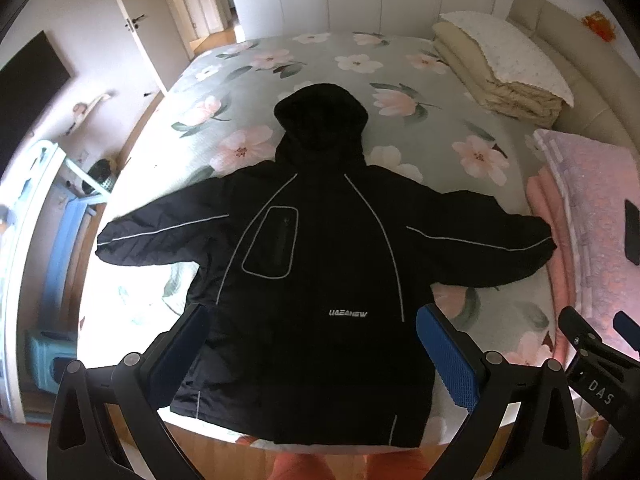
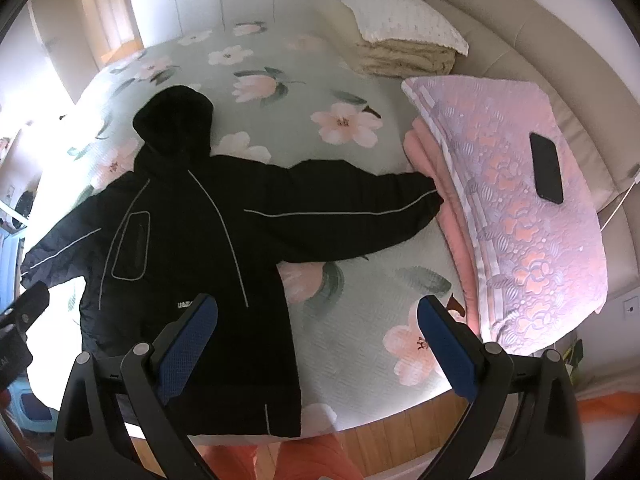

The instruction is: Fold large clothes

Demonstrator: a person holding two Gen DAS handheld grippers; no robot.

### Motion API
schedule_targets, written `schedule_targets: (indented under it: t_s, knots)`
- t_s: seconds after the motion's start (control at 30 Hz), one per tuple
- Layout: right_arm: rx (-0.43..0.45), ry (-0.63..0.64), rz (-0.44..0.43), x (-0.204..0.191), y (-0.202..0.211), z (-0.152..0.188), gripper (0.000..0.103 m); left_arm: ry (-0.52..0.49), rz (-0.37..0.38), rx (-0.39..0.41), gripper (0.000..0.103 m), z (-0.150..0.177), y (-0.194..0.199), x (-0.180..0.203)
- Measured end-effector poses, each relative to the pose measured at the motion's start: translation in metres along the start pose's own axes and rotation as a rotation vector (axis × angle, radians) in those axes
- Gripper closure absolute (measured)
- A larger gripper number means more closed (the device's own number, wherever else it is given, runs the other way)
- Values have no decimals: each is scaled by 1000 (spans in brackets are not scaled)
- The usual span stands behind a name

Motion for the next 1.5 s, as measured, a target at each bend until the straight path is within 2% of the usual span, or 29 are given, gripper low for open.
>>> schedule_targets:
  t_s: [0.23,0.37,0.43,0.47,0.5,0.63,0.73,0.8,0.87,1.07,1.17,1.3,1.33,1.4,1.47,1.5]
  knots:
    - [-12,-5,-2,18,-14,-12,2,-7,-11,-22,0,-7,-11,16]
    - [-8,-19,-49,36,-29,-21,2,-4,13,-25,0,-9,-19,25]
    - [28,-38,-72,52,-35,-26,2,2,61,-26,0,-12,-29,34]
    - [48,-61,-88,66,-40,-28,2,12,114,-10,0,-13,-33,38]
    - [67,-106,-108,88,-50,-30,2,24,153,13,0,-13,-37,42]
    - [100,-293,-142,169,-97,-35,2,11,156,48,0,-15,-58,62]
    - [116,-385,-115,220,-137,-42,2,13,161,25,0,-16,-85,82]
    - [139,-433,-86,253,-168,-48,5,22,171,5,0,-17,-105,94]
    - [159,-451,-53,283,-204,-57,10,36,180,19,0,-16,-121,106]
    - [191,-565,-52,342,-283,-71,20,26,156,22,0,-19,-173,144]
    - [196,-595,22,359,-310,-70,20,8,129,27,0,-21,-192,159]
    - [200,-629,24,373,-343,-70,21,4,129,-1,0,-22,-218,173]
    - [199,-623,27,376,-349,-71,24,2,125,-10,0,-22,-223,176]
    - [192,-610,6,374,-358,-74,38,-2,129,-22,0,-22,-231,182]
    - [167,-572,-17,366,-364,-79,76,-15,126,-23,0,-22,-236,187]
    - [160,-522,13,355,-359,-82,85,-33,121,-16,0,-23,-239,192]
Point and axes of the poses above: each gripper's, at about its wrist camera, not at the fingertips, and y roughly against the way its jaws point, x to its right, z to its underside, the point moved 2 cm from there along -y, roughly the way its jaws point, and after that the axes turned 13 degrees about -z, right-handed, at the moved point
